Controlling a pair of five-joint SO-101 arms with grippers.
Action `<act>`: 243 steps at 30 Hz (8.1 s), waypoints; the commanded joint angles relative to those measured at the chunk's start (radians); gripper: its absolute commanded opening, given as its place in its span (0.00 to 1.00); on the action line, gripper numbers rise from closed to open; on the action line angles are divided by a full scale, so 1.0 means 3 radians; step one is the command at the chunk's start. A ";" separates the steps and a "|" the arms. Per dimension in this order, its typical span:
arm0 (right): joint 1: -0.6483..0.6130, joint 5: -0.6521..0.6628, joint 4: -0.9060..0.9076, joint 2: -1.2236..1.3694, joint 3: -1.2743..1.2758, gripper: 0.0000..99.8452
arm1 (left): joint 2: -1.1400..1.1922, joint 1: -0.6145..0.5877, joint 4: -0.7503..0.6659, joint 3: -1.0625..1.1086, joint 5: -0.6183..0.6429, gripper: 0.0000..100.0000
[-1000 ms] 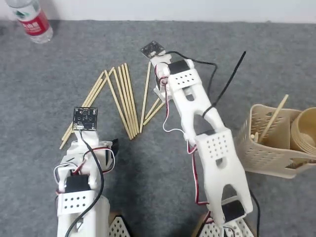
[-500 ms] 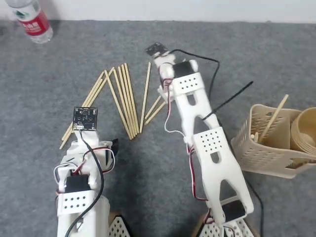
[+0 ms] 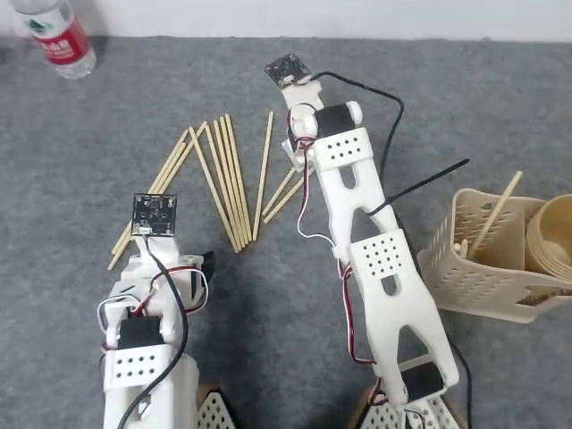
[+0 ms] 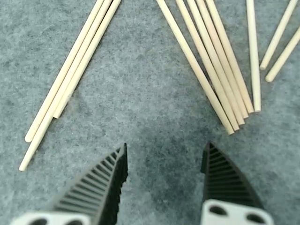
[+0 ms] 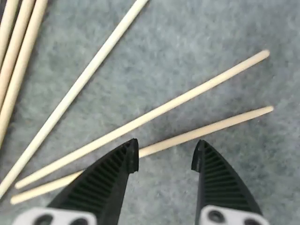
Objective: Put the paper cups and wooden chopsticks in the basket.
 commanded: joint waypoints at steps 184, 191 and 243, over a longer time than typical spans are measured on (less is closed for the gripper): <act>0.1915 -0.0271 -0.2222 -0.8615 0.7616 0.01 | -0.0036 0.0026 -0.0082 -0.0013 0.0010 0.24; 0.2059 -0.0343 -0.2053 -0.8615 0.7621 0.01 | -0.0036 0.0026 -0.0082 -0.0013 0.0010 0.24; 0.3997 0.0706 -0.0289 -0.5138 0.4716 0.19 | -0.0036 0.0026 -0.0077 -0.0013 0.0010 0.24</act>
